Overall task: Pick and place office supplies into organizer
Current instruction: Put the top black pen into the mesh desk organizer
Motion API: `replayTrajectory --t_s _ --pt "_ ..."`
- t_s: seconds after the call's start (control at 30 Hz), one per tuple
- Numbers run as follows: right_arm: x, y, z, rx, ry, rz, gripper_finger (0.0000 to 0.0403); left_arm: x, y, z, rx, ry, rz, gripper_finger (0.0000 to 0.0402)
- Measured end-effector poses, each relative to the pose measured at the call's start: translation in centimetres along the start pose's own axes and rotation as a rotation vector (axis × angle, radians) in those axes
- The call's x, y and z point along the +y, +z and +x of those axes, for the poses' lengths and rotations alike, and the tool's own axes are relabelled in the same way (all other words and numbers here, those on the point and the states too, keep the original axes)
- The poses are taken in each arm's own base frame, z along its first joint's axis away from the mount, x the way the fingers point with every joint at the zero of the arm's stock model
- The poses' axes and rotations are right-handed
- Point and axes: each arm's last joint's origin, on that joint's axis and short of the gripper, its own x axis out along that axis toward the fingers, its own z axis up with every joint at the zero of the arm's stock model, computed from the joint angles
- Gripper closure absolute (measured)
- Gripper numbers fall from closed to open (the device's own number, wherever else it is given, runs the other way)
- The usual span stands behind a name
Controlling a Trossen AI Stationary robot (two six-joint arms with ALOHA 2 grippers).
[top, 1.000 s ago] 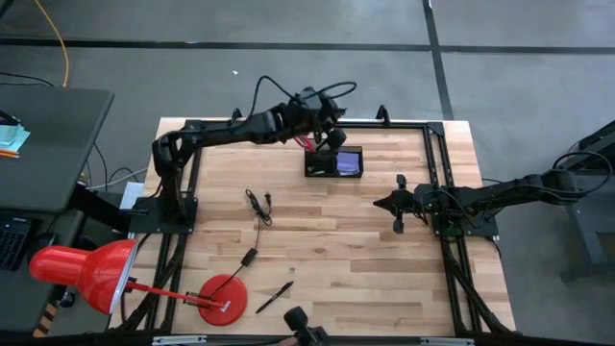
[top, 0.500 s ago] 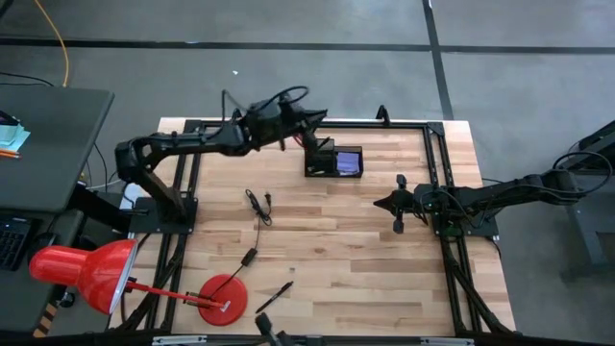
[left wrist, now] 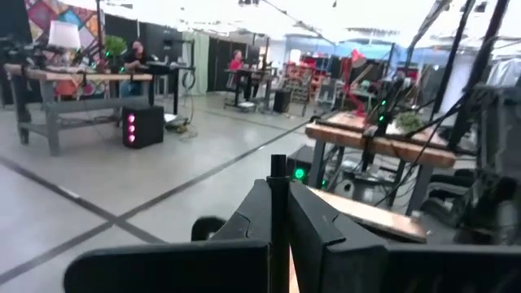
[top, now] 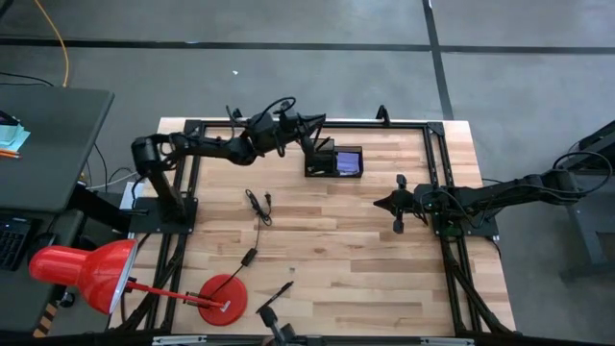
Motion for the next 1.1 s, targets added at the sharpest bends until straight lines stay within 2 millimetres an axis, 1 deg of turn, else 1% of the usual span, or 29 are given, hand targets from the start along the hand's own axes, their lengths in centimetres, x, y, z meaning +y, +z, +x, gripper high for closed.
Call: replayTrajectory --t_s 0.13,0.27,0.4,0.5,0.7,0.8,1.0,1.1 --pt "0.0 0.0 0.0 0.000 0.000 0.000 0.0402 0.3 -2.1 0.6 0.037 0.010 0.007 0.0401" --pt "0.0 0.0 0.0 0.000 0.000 0.000 0.0402 0.7 -3.2 1.1 -0.011 -0.006 0.012 0.0401" --pt "0.0 0.0 0.0 0.000 0.000 0.000 0.0402 1.3 -4.5 1.4 0.000 -0.002 0.027 0.0401" --pt "0.0 0.0 0.0 0.000 0.000 0.000 0.0402 1.7 -5.0 1.5 0.016 -0.030 0.029 0.0401" --pt "0.0 0.0 0.0 0.000 0.000 0.000 0.0402 2.0 -4.9 1.4 0.009 -0.067 0.031 0.0401" --pt "0.0 0.0 0.0 0.000 0.001 0.000 0.0402 2.2 -4.7 1.6 0.012 -0.072 0.118 0.0401" --pt "0.0 0.0 0.0 0.000 0.000 0.000 0.0402 3.3 -5.9 1.8 0.167 -0.024 0.121 0.0401" --pt "0.0 0.0 0.0 0.000 0.000 0.000 0.0402 3.6 -6.1 1.7 0.174 -0.048 0.106 0.0401"
